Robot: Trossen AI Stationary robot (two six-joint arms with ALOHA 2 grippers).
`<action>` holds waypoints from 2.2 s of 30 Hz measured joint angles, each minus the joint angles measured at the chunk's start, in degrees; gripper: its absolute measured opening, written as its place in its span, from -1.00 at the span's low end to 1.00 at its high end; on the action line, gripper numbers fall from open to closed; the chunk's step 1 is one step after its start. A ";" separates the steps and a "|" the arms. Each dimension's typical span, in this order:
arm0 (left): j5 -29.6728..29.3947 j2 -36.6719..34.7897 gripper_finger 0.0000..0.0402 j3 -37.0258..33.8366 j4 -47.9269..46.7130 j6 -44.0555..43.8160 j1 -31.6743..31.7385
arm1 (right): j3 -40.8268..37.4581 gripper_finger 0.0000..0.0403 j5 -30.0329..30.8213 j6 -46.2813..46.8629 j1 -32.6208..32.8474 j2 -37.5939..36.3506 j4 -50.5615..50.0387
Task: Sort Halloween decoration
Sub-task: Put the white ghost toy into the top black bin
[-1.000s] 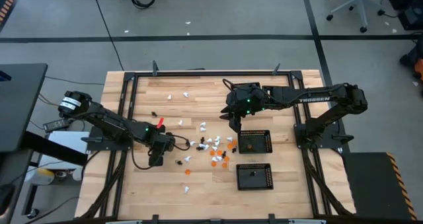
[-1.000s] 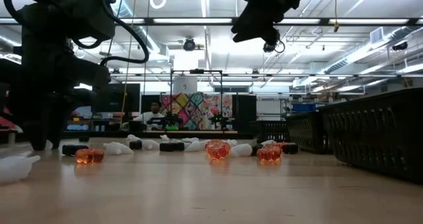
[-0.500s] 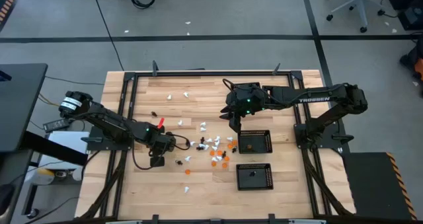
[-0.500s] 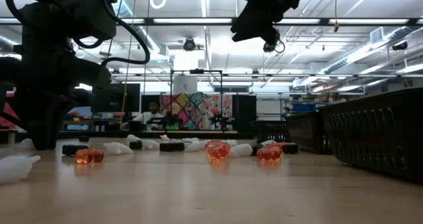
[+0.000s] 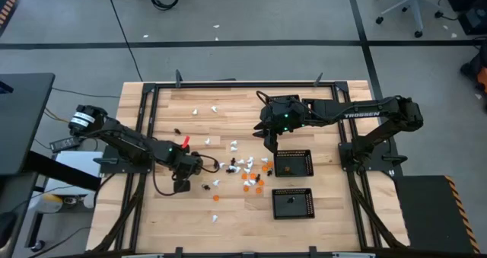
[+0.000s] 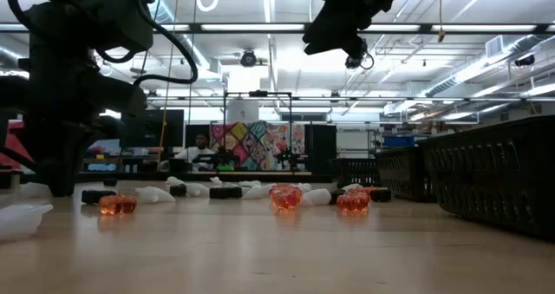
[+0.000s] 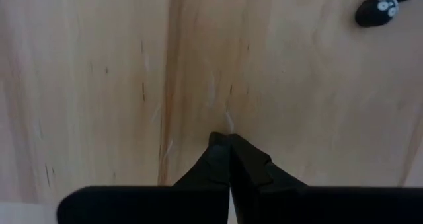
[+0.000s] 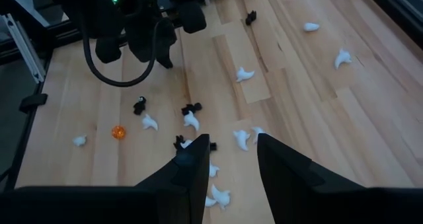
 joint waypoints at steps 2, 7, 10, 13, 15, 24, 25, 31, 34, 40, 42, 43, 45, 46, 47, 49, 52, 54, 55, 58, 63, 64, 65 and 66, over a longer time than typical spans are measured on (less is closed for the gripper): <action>0.21 0.12 -0.98 0.79 -0.79 -0.95 1.03 | 0.00 -0.34 0.00 -0.40 -0.22 0.00 0.00; -1.11 0.09 -0.98 3.48 1.72 -4.14 5.12 | 0.00 -0.34 -1.40 -0.28 -1.55 0.00 -0.27; -0.62 0.17 -0.98 4.13 3.07 -7.33 7.90 | 0.00 -0.34 -3.23 -0.24 -2.55 0.00 -0.31; 1.83 0.13 -0.99 5.15 5.66 -9.66 10.64 | 0.00 -0.34 -5.60 -0.24 -3.51 0.00 -0.34; 3.46 0.13 -0.99 5.71 5.08 -10.78 11.87 | 0.11 -0.34 -6.68 -0.24 -4.17 0.00 -0.57; 5.66 0.04 -0.68 7.72 3.06 -14.16 12.70 | 0.35 -0.34 -7.58 -0.50 -5.73 -0.02 -0.81; 5.78 0.04 -0.62 7.72 3.34 -13.87 12.70 | 0.35 -0.34 -7.58 -0.55 -5.73 -0.02 -0.81; 4.74 0.04 -0.33 7.72 9.11 -8.55 11.29 | 0.35 -0.34 -7.58 -1.09 -5.73 -0.02 -1.40; 1.02 0.07 -0.25 7.74 13.95 -10.10 11.85 | 0.39 -0.34 -7.37 -0.81 -5.97 -0.30 -2.86; -1.35 3.55 -0.20 7.76 24.25 -6.79 16.33 | 0.42 -0.34 -3.18 1.35 -6.58 -4.41 -7.27; -1.62 4.57 -0.20 7.78 28.29 -3.68 17.43 | 0.42 -0.34 -1.89 1.31 -6.56 -6.43 -8.61; -1.87 5.21 -0.20 7.78 29.89 -2.42 17.89 | 0.42 -0.34 -1.44 1.32 -6.54 -7.37 -9.48; -1.95 6.39 -0.20 7.80 31.68 0.24 18.86 | 0.42 -0.34 -0.62 1.38 -6.54 -8.98 -11.02; -1.97 6.99 -0.20 7.87 31.96 1.60 19.19 | 0.42 -0.34 -0.08 1.48 -6.51 -9.57 -11.58; -1.96 7.81 -0.20 8.38 31.83 3.38 19.49 | 0.42 -0.34 0.08 1.48 -6.51 -10.15 -12.32; -2.05 9.14 -0.20 9.53 31.69 8.45 19.74 | 0.42 -0.34 0.17 1.78 -6.52 -10.79 -13.04; -1.96 11.69 -0.20 12.83 32.01 17.14 19.35 | 0.42 -0.34 0.22 2.45 -6.51 -10.93 -13.58; -1.78 13.38 -0.20 15.08 30.52 21.58 19.32 | 0.42 -0.34 0.17 2.87 -6.51 -10.76 -13.58; -1.78 14.45 -0.20 16.17 30.21 23.42 19.33 | 0.43 -0.34 0.15 3.02 -6.51 -10.71 -13.98; -1.63 16.80 -0.20 18.05 29.32 26.58 19.60 | 0.42 -0.34 0.16 3.75 -6.09 -10.38 -14.15; 2.03 19.76 -0.20 19.10 28.04 28.70 20.34 | 0.42 -0.34 0.13 4.52 -5.06 -10.36 -14.27; 2.08 20.09 -0.20 19.10 27.33 29.29 20.33 | 0.42 -0.34 0.13 4.66 -4.94 -10.36 -14.28; 2.09 20.45 -0.20 19.10 26.62 30.23 20.31 | 0.42 -0.34 0.13 4.78 -4.84 -10.36 -14.29; 2.10 20.79 -0.20 19.10 26.82 30.97 20.30 | 0.42 -0.34 0.13 4.82 -4.81 -10.36 -14.30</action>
